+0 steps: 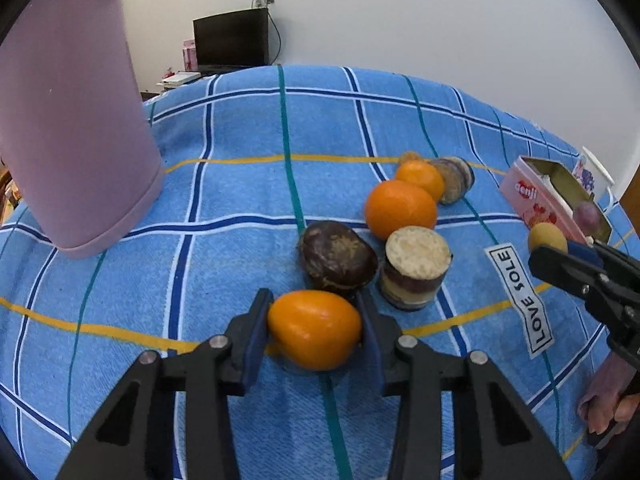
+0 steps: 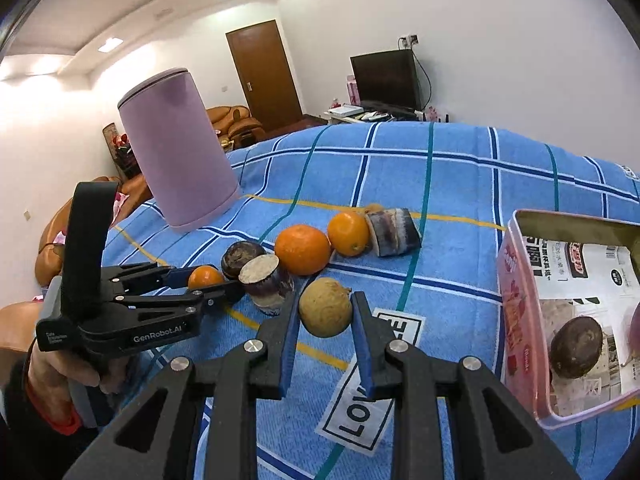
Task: Organize fruits
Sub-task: 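Grasp the small yellow-brown fruit with the right tool while the left grasps an orange, then carry both fruits over the tin and open both tools to drop them, then withdraw both open tools from the tin toward the remaining fruits, then grasp the cut round slice with the right tool while the left grasps a dark round fruit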
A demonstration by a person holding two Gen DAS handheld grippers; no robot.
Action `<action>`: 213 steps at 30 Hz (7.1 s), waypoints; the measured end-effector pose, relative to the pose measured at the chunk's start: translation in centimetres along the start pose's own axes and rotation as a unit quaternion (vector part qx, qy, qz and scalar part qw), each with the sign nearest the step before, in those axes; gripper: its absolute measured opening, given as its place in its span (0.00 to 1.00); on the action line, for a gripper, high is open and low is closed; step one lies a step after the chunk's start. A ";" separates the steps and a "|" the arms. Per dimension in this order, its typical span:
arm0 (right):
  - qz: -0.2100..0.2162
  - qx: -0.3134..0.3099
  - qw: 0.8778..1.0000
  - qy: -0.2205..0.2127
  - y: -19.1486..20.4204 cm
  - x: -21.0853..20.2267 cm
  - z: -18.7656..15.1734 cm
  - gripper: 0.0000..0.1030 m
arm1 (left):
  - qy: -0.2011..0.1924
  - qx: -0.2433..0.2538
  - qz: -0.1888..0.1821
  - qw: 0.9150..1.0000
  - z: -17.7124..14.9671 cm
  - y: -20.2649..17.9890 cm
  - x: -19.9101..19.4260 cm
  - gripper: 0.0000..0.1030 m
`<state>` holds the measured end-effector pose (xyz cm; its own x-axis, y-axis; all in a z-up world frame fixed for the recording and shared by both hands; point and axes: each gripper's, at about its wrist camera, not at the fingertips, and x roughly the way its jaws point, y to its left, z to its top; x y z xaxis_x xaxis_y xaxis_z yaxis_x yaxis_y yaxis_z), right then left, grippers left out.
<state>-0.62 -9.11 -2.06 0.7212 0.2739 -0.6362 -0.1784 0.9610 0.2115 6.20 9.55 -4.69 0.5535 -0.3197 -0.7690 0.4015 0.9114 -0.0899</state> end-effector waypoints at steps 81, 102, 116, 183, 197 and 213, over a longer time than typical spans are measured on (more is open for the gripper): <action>-0.217 0.037 0.975 -0.037 -20.3 -5.3 1.8 0.27 | -0.076 0.067 -0.027 0.995 7.9 -26.5 5.7 0.43; -0.172 0.105 0.969 -0.140 -21.2 -10.1 1.5 0.60 | -0.123 0.039 -0.042 0.991 7.8 -25.5 3.4 0.90; -0.227 0.130 0.938 -0.228 -20.7 -13.5 0.5 0.81 | -0.234 -0.031 0.057 0.970 7.3 -19.9 -2.4 1.00; -0.200 0.032 0.962 -0.182 -3.3 -5.4 0.3 0.81 | -0.191 -0.042 0.172 0.965 2.1 -6.9 -3.4 1.00; -0.110 0.001 0.990 -0.086 1.1 -0.7 1.2 0.81 | -0.137 -0.150 0.253 0.946 2.3 3.6 -2.8 1.00; -0.040 -0.079 0.992 0.089 7.1 8.5 1.9 0.48 | -0.106 -0.151 0.278 0.943 2.0 5.7 -2.6 1.00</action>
<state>5.52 -0.01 -4.52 0.6108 0.1859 -0.7697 -0.2378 0.9702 0.0456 8.56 15.08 -1.93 0.7638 0.2145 -0.6088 -0.2026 0.9752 0.0894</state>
